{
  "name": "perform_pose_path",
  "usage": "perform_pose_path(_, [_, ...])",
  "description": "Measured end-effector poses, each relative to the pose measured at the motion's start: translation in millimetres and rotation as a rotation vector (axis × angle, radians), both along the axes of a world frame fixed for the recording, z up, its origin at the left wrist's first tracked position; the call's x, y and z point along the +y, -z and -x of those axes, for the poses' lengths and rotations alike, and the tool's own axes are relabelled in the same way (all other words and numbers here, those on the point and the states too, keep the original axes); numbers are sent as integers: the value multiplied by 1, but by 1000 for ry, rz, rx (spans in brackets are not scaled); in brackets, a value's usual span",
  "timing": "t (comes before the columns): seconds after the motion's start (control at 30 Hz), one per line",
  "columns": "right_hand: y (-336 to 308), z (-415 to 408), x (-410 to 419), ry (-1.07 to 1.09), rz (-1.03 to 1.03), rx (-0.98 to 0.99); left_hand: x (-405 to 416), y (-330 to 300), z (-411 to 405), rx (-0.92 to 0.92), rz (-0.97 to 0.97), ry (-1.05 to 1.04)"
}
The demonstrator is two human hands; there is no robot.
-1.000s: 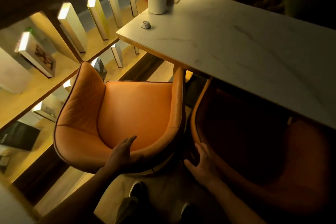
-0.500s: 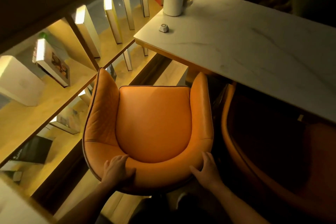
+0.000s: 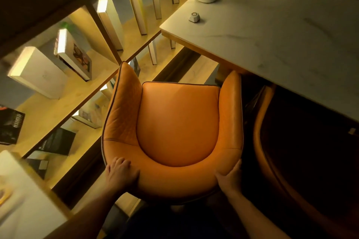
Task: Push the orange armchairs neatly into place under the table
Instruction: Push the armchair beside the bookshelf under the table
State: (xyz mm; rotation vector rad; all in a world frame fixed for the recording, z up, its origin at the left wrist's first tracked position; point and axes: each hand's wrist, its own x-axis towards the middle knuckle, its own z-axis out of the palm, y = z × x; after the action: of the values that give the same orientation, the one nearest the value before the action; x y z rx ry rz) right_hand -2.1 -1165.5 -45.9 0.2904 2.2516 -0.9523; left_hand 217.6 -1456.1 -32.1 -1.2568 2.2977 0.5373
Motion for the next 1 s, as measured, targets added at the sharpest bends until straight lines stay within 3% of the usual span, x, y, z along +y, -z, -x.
perform_pose_path(0.13, [8, -3, -3, 200, 33, -145, -12, 0, 4, -11, 7, -193])
perform_pose_path(0.3, [16, -14, -15, 495, 47, -205, -27, 3, 1, 144, -31, -423])
perform_pose_path(0.5, [20, -29, -29, 704, 60, -233, -31, 1, 0, 408, -217, -924])
perform_pose_path(0.6, [19, -28, -33, 733, 37, -234, -29, 0, -5, 343, -325, -1103])
perform_pose_path(0.8, [16, -25, -38, 725, -48, -240, -40, 14, -9, 339, -422, -1144])
perform_pose_path(1.0, [13, -23, -37, 725, -2, -288, -40, 23, -13, 369, -424, -1167])
